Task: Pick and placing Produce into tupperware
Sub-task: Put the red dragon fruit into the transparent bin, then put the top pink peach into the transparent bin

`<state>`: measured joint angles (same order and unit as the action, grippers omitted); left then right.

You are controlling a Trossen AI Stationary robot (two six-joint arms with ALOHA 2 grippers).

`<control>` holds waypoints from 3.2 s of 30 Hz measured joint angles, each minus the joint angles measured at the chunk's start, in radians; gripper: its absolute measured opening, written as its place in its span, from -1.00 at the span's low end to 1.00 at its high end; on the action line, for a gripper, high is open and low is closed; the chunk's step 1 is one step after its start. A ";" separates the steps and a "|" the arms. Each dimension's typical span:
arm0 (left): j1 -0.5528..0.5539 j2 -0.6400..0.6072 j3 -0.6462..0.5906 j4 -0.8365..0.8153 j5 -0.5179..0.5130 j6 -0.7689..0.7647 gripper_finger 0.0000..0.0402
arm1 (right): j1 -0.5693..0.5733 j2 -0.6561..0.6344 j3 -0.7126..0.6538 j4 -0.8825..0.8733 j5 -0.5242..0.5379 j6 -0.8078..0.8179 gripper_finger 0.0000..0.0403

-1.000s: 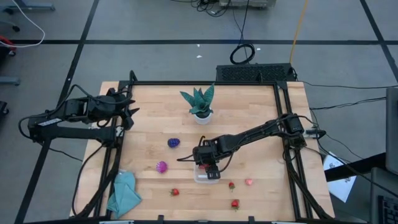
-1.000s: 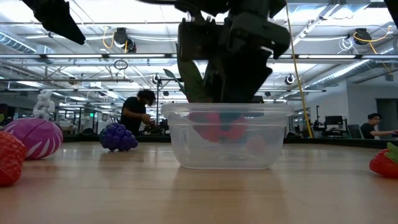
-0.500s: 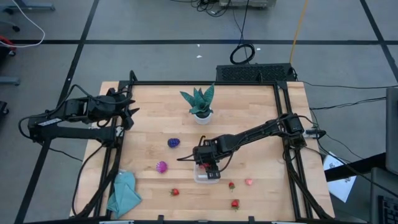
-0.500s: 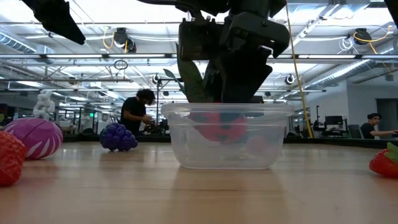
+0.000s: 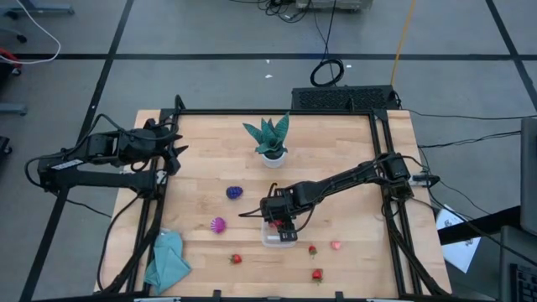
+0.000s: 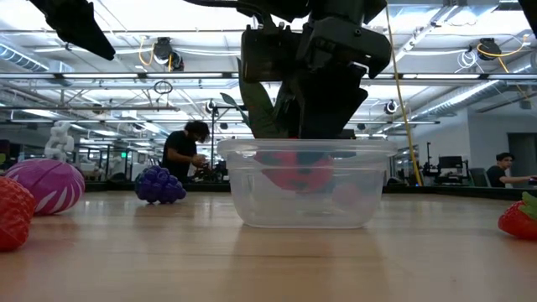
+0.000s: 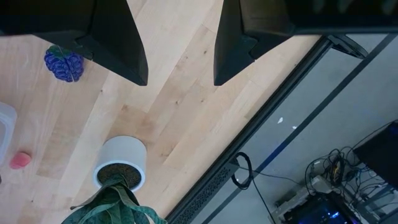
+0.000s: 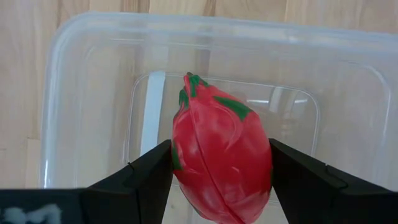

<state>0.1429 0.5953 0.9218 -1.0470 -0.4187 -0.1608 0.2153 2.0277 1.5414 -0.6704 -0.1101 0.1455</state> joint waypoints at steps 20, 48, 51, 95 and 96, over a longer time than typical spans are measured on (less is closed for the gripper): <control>0.000 0.000 0.000 0.000 0.000 0.000 -0.07 | 0.000 0.000 -0.049 0.039 0.000 0.002 0.17; 0.000 0.000 0.000 0.000 0.000 0.004 -0.07 | -0.006 0.000 -0.048 0.035 0.002 0.055 0.44; 0.000 0.000 0.000 0.000 0.000 0.004 -0.07 | -0.006 0.000 -0.048 0.035 0.004 0.053 0.53; -0.001 0.000 0.000 0.001 0.001 -0.004 -0.07 | -0.027 -0.356 0.006 -0.505 0.219 -0.085 0.58; -0.001 0.000 0.000 0.001 0.001 -0.006 -0.07 | -0.027 -0.348 0.006 -0.509 0.219 -0.118 0.58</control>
<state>0.1421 0.5953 0.9218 -1.0460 -0.4177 -0.1669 0.1886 1.6794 1.5471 -1.1798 0.1085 0.0280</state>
